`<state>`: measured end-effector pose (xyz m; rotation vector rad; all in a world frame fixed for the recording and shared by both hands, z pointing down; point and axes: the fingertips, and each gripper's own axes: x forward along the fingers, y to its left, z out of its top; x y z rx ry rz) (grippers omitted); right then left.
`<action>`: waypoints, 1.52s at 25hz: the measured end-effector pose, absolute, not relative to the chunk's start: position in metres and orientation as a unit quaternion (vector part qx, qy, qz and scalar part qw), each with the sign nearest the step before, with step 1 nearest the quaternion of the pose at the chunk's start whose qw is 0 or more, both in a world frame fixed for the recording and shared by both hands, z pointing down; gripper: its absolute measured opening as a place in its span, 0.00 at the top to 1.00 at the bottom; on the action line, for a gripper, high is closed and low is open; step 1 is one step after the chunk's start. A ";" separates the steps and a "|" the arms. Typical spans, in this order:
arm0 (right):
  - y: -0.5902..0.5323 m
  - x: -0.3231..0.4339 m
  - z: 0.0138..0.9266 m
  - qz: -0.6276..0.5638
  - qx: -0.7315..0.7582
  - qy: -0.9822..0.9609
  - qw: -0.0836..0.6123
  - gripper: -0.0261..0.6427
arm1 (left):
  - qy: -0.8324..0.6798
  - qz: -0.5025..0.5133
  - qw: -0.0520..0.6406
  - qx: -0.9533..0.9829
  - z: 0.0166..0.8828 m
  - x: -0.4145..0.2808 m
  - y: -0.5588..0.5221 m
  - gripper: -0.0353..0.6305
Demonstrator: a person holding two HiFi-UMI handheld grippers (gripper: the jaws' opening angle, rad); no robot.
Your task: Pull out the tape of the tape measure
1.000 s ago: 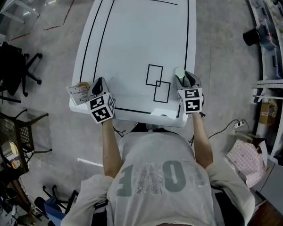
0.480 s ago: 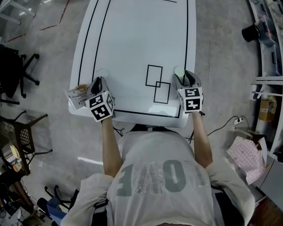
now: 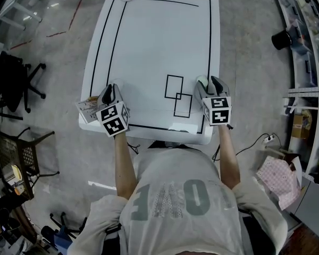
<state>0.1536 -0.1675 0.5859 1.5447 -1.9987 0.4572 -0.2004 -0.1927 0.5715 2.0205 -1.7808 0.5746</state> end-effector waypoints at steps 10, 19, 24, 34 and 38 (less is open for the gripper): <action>-0.207 0.156 0.460 0.061 0.620 -0.762 0.177 0.63 | -0.649 0.099 0.068 0.752 0.437 -0.186 -0.220 0.90; -0.184 0.128 0.339 -0.032 0.628 -0.776 0.047 0.77 | -0.627 0.007 -0.083 0.775 0.289 -0.144 -0.194 0.90; -0.152 0.109 0.309 -0.055 0.615 -0.787 -0.001 0.84 | -0.602 -0.029 -0.128 0.788 0.252 -0.114 -0.160 0.90; -0.105 0.072 0.302 -0.071 0.583 -0.809 -0.038 0.90 | -0.565 -0.043 -0.121 0.815 0.271 -0.072 -0.117 0.90; -0.100 0.064 0.309 -0.069 0.569 -0.819 -0.030 0.90 | -0.563 -0.033 -0.107 0.819 0.279 -0.067 -0.115 0.91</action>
